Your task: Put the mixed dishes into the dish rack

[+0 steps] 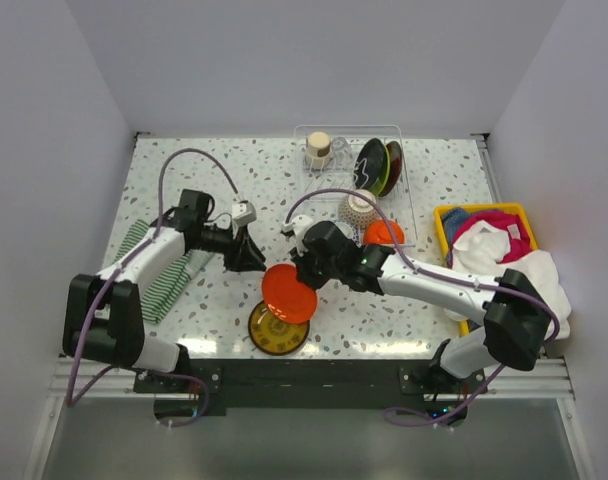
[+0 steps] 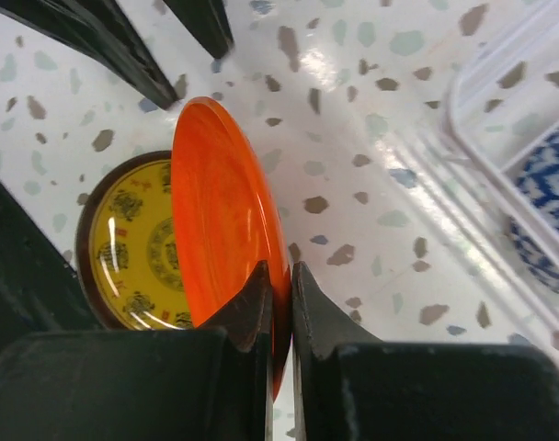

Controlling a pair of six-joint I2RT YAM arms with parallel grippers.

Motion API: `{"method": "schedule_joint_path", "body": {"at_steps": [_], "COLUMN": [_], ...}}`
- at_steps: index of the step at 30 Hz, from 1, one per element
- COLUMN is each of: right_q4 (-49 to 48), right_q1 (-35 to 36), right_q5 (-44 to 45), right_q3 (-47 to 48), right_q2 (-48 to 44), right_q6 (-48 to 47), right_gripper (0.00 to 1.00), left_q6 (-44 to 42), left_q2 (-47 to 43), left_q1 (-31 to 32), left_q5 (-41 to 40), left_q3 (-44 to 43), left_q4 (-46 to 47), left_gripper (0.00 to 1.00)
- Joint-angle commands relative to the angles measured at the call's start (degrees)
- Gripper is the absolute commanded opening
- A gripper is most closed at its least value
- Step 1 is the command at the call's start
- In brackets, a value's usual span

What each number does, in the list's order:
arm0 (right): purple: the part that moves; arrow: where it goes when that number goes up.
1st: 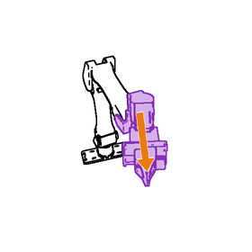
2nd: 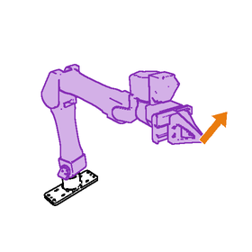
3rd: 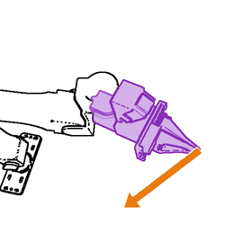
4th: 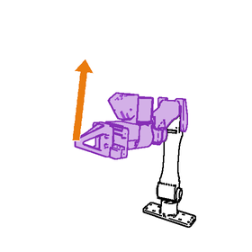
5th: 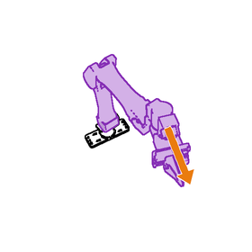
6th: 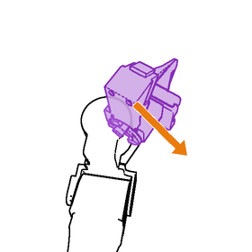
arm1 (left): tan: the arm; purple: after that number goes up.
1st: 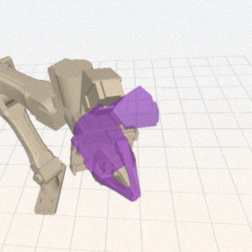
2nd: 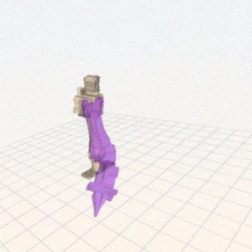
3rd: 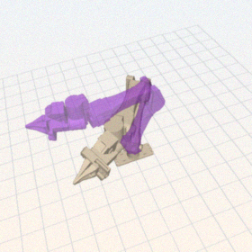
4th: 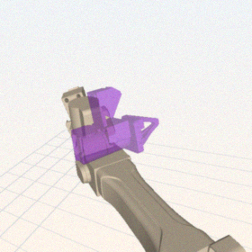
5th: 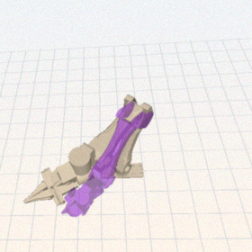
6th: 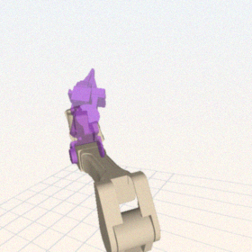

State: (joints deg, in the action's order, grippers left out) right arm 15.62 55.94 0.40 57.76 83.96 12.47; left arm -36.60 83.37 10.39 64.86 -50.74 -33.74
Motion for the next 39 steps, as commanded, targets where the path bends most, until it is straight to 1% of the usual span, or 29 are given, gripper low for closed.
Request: {"method": "schedule_joint_path", "body": {"at_steps": [1, 2, 4, 5, 6, 8, 9, 10, 12, 13, 15, 17, 18, 20, 21, 24, 27, 35, 36, 39], "right_q4": [5.91, 7.22, 8.02, 8.2, 8.11, 6.89, 5.75, 4.17, 0.3, -0.75, -2.96, -1.65, -0.34, 3.43, 5.11, 10.39, 13.21, 16.1, 16.46, 17.69], "right_q1": [-3.99, -5.13, -8.21, -8.91, -10.14, -10.77, -11.03, -10.94, -11.12, -11.38, -12.69, -14.36, -16.02, -17.97, -20.06, -23.23, -25.26, -28.6, -28.78, -29.4], "right_q5": [12.24, 13.12, 17.94, 20.14, 24.43, 29.62, 32.61, 38.99, 44.92, 49.91, 53.45, 56.44, 56.98, 57.77, 57.52, 56.29, 54.45, 51.28, 50.93, 49.17], "right_q3": [11.48, 13.33, 18.95, 20.71, 24.21, 27.39, 29.58, 30.22, 32.49, 33.2, 35.83, 38.38, 41.61, 44.97, 48.38, 54.45, 58.33, 63.88, 64.75, 65.38], "right_q2": [-2.84, -2.41, -1.53, -0.56, -0.03, 1.63, 2.25, 2.78, 5.66, 6.64, 10.06, 12.62, 13.93, 18.24, 19.91, 25.01, 29.05, 36.18, 37.4, 39.43], "right_q6": [-1.39, -1.31, -0.96, -0.17, 0.18, 0.36, 0.1, -1.03, -2.88, -4.11, -6.58, -6.93, -6.58, -5.71, -5.01, -3.51, -3.16, -4.21, -4.29, -3.42], "right_gripper": [0.0, 0.0, 0.0, 0.0, 0.0, 0.0, 0.0, 0.0, 0.0, 0.0, 0.0, 0.0, 0.0, 0.0, 0.0, 0.0, 0.0, 0.0, 0.0, 0.0], "left_q6": [29.13, 33.13, 40.25, 40.46, 40.9, 41.79, 41.78, 42.39, 43.1, 43.97, 44.59, 44.86, 44.77, 44.34, 44.25, 44.25, 44.33, 44.51, 44.51, 44.25], "left_q2": [-11.19, -15.13, -18.41, -20.42, -21.14, -22.02, -22.29, -22.38, -22.73, -22.82, -22.99, -22.9, -22.9, -22.82, -22.73, -22.2, -21.59, -19.13, -18.78, -17.55], "left_q1": [-5.11, -5.99, -7.58, -7.58, -7.58, -7.58, -7.58, -7.58, -7.58, -7.58, -7.58, -7.58, -7.58, -7.67, -7.76, -8.28, -9.07, -10.39, -11.7, -12.5], "left_q5": [-2.44, -4.29, -10.43, -13.5, -18.4, -21.52, -22.4, -22.58, -23.28, -23.29, -23.29, -23.29, -23.46, -24.08, -24.17, -24.17, -24.17, -23.46, -23.38, -23.29], "left_q3": [-0.41, -0.32, -0.76, -1.63, -3.03, -4.19, -4.45, -4.19, -2.79, -2.26, -1.21, -0.85, -0.59, -0.32, 0.02, 0.64, 1.25, 1.26, 1.08, 0.73], "left_q4": [26.97, 31.23, 40.28, 40.24, 40.24, 39.19, 38.58, 38.4, 38.48, 38.66, 38.75, 38.57, 38.4, 38.31, 38.31, 38.57, 39.1, 40.15, 40.33, 40.24], "left_gripper": [0.45, 0.47, 0.5, 0.54, 0.56, 0.56, 0.55, 0.55, 0.55, 0.55, 0.54, 0.54, 0.54, 0.54, 0.54, 0.54, 0.54, 0.54, 0.54, 0.54]}}
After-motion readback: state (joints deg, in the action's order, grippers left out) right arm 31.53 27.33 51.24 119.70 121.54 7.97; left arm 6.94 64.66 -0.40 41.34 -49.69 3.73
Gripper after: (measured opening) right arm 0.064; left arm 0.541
